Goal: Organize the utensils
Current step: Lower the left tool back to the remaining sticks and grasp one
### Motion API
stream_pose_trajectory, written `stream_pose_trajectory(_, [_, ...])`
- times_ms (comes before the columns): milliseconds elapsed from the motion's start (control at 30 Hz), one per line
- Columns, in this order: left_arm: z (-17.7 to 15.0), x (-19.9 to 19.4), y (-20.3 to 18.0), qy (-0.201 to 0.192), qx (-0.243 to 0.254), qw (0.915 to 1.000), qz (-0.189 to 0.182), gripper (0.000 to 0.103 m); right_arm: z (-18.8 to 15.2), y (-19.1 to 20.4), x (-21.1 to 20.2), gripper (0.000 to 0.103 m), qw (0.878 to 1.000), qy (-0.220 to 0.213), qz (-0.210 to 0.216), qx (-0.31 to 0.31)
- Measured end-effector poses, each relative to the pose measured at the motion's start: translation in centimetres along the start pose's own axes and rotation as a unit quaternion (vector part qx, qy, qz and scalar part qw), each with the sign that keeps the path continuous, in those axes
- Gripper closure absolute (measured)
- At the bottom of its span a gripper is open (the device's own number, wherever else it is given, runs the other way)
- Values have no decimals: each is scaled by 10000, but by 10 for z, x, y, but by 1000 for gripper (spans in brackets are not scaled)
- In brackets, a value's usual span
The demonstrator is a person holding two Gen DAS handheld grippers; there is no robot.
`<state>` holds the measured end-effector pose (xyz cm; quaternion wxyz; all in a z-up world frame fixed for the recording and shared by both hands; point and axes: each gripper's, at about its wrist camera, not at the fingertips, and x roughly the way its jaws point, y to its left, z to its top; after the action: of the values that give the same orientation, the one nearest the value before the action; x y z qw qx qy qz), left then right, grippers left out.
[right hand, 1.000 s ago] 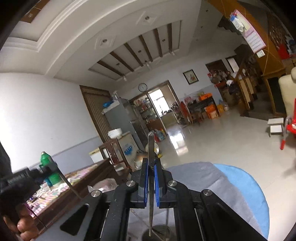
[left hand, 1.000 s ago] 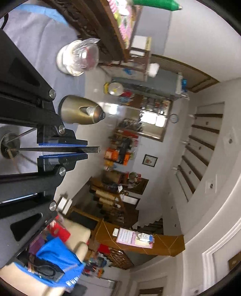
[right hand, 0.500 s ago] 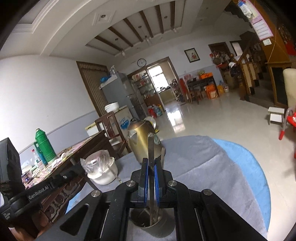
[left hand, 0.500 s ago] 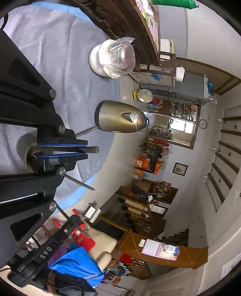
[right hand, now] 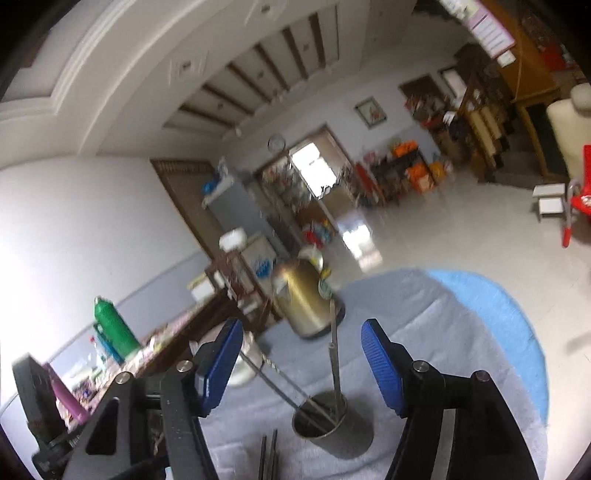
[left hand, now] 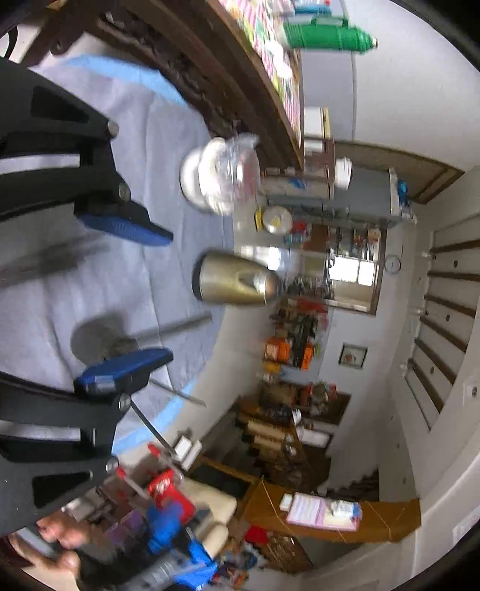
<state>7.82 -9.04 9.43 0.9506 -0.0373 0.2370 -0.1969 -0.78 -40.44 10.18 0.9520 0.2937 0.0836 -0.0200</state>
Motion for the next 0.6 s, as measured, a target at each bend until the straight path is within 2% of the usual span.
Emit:
stream_pose_trajectory(133, [-16, -15, 25, 170, -153, 9985, 500, 34, 3, 9, -39, 32, 9991, -396, 138, -16])
stream_pose_trajectory(233, [-29, -22, 46, 366, -281, 9956, 812, 33, -4, 23, -53, 32, 9985, -403, 204, -293])
stream_pose_trajectory(333, [-47, -26, 58, 630, -303, 9922, 1028, 32, -19, 34, -55, 32, 9982, -172, 267, -509])
stream_pose_trajectory(433, [-65, -26, 63, 862, -218, 9900, 1091, 32, -40, 41, -48, 34, 9973, 191, 267, -662])
stream_pose_trajectory(500, [-78, -26, 62, 986, -95, 9877, 1209, 32, -53, 42, -44, 41, 9961, 406, 285, -730])
stream_pose_trajectory(600, [-90, -22, 60, 1117, 35, 9852, 1299, 32, -78, 45, -33, 47, 9924, 871, 323, -806])
